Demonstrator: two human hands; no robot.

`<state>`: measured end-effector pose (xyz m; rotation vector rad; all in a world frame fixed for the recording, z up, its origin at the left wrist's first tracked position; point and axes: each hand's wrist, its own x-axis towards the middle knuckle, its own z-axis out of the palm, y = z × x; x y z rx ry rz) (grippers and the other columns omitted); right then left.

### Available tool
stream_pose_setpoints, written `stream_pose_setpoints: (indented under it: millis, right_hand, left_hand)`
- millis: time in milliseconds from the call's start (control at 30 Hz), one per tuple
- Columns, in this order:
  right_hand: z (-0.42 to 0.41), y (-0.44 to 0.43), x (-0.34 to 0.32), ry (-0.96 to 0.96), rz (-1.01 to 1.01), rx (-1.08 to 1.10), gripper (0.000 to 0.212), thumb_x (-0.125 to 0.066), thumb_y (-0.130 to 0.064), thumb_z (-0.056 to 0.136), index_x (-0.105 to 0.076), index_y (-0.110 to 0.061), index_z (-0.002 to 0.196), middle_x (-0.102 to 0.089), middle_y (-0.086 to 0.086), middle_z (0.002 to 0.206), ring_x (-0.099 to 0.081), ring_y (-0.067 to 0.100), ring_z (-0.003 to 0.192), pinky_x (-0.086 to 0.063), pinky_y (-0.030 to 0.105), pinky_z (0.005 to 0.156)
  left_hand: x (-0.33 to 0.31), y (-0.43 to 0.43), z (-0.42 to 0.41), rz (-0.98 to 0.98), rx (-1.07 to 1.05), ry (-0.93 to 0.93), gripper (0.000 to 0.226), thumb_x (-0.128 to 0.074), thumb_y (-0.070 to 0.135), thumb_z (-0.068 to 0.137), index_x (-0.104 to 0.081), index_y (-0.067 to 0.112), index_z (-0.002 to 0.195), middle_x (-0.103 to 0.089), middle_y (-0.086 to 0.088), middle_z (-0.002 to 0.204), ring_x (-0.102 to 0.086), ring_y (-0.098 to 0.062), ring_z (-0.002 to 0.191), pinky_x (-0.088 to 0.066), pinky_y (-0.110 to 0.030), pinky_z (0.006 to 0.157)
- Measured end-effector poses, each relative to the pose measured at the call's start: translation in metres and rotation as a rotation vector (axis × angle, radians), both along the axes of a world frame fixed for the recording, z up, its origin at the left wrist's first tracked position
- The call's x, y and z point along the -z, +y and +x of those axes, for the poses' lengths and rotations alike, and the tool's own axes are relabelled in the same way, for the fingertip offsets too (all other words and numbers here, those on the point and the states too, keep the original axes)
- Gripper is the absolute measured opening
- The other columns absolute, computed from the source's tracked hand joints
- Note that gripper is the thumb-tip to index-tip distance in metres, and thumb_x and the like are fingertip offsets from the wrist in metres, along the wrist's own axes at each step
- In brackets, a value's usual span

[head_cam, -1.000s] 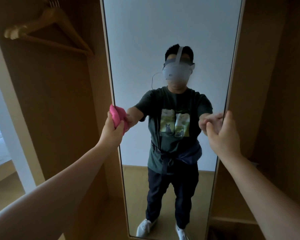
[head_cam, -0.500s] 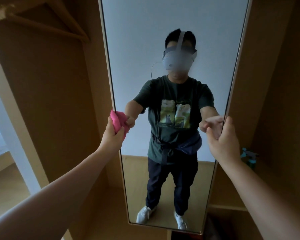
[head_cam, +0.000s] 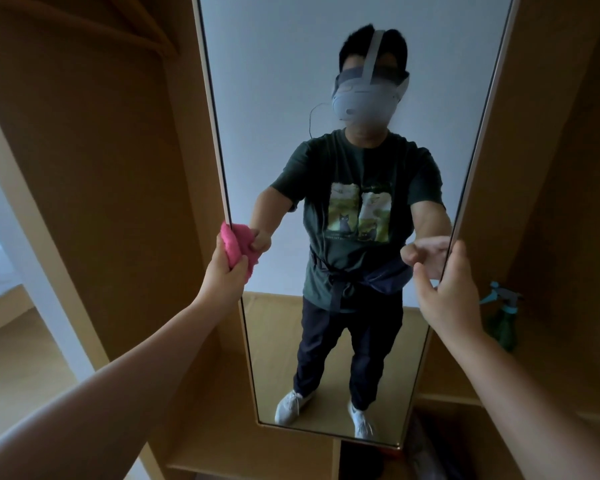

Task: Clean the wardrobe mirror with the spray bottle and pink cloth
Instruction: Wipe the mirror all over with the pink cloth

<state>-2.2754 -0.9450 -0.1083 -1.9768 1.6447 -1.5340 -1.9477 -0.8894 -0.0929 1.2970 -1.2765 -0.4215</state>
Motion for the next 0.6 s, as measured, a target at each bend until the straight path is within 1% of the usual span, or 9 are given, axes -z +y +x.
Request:
stream_pose_setpoints:
  millis: [67, 133, 233, 267, 333, 400, 467, 533, 600]
  right_hand:
    - [-0.001, 0.001, 0.005, 0.001, -0.003, -0.009, 0.060, -0.058, -0.029, 0.092, -0.032, -0.005, 0.140, -0.051, 0.017, 0.133, -0.056, 0.033, 0.116, -0.052, 0.047, 0.088]
    - [-0.002, 0.003, 0.010, 0.008, -0.013, -0.017, 0.056, -0.059, -0.027, 0.092, -0.034, -0.006, 0.137, -0.053, 0.014, 0.129, -0.057, 0.031, 0.113, -0.052, 0.040, 0.084]
    - [-0.003, 0.004, 0.017, 0.022, 0.004, -0.022, 0.062, -0.060, -0.026, 0.092, -0.030, -0.006, 0.143, -0.049, 0.015, 0.136, -0.052, 0.031, 0.121, -0.045, 0.032, 0.088]
    - [-0.003, 0.004, 0.019, 0.024, 0.018, -0.021, 0.065, -0.060, -0.026, 0.092, -0.028, -0.005, 0.145, -0.047, 0.016, 0.140, -0.050, 0.031, 0.125, -0.044, 0.032, 0.092]
    - [-0.004, 0.005, 0.022, 0.028, 0.035, -0.032, 0.065, -0.060, -0.027, 0.092, -0.028, -0.004, 0.144, -0.046, 0.017, 0.139, -0.050, 0.032, 0.125, -0.048, 0.039, 0.095]
    - [-0.004, 0.005, 0.025, 0.034, 0.044, -0.034, 0.061, -0.060, -0.027, 0.091, -0.031, -0.005, 0.140, -0.049, 0.016, 0.135, -0.053, 0.033, 0.120, -0.050, 0.042, 0.091]
    - [-0.003, 0.007, 0.029, 0.022, 0.056, -0.030, 0.056, -0.060, -0.027, 0.090, -0.034, -0.008, 0.136, -0.052, 0.014, 0.130, -0.056, 0.031, 0.115, -0.051, 0.041, 0.087]
    - [-0.002, 0.008, 0.035, 0.024, 0.084, -0.023, 0.057, -0.060, -0.028, 0.091, -0.032, -0.009, 0.138, -0.051, 0.013, 0.130, -0.056, 0.030, 0.115, -0.052, 0.044, 0.087]
    - [0.000, 0.009, 0.040, 0.017, 0.129, -0.009, 0.062, -0.059, -0.030, 0.092, -0.029, -0.009, 0.141, -0.048, 0.014, 0.135, -0.054, 0.030, 0.119, -0.050, 0.047, 0.091]
  left_hand:
    - [0.003, 0.001, -0.001, 0.011, -0.003, 0.007, 0.045, -0.039, 0.008, 0.098, -0.048, 0.052, 0.105, -0.066, 0.001, 0.096, -0.067, -0.007, 0.080, -0.052, -0.017, 0.060]
    - [0.008, 0.002, -0.002, 0.021, -0.012, 0.007, 0.045, -0.041, 0.007, 0.097, -0.048, 0.051, 0.104, -0.066, 0.001, 0.097, -0.067, -0.007, 0.083, -0.052, -0.016, 0.061]
    - [0.014, 0.004, -0.002, 0.035, -0.001, 0.005, 0.044, -0.040, 0.005, 0.098, -0.050, 0.047, 0.106, -0.066, -0.004, 0.098, -0.067, -0.017, 0.090, -0.056, -0.021, 0.064]
    - [0.017, 0.004, -0.001, 0.044, 0.014, 0.009, 0.041, -0.040, 0.004, 0.099, -0.051, 0.042, 0.111, -0.066, -0.007, 0.099, -0.067, -0.019, 0.091, -0.058, -0.026, 0.067]
    - [0.020, 0.005, 0.000, 0.045, 0.049, 0.013, 0.039, -0.038, 0.002, 0.099, -0.052, 0.034, 0.115, -0.065, -0.011, 0.102, -0.066, -0.022, 0.091, -0.058, -0.034, 0.072]
    - [0.023, 0.006, -0.001, 0.036, 0.049, 0.003, 0.038, -0.037, 0.002, 0.099, -0.052, 0.033, 0.114, -0.065, -0.013, 0.102, -0.065, -0.023, 0.090, -0.057, -0.035, 0.074]
    - [0.026, 0.006, -0.001, 0.041, 0.038, -0.015, 0.031, -0.036, 0.005, 0.101, -0.051, 0.025, 0.119, -0.064, -0.015, 0.102, -0.065, -0.025, 0.092, -0.058, -0.038, 0.078]
    - [0.031, 0.003, 0.001, 0.060, 0.031, -0.020, 0.030, -0.038, 0.005, 0.100, -0.048, 0.017, 0.125, -0.063, -0.016, 0.103, -0.065, -0.026, 0.095, -0.058, -0.042, 0.081]
    - [0.037, 0.001, 0.003, 0.093, 0.017, -0.024, 0.034, -0.039, 0.001, 0.098, -0.045, 0.012, 0.130, -0.063, -0.018, 0.103, -0.064, -0.027, 0.096, -0.057, -0.044, 0.081]
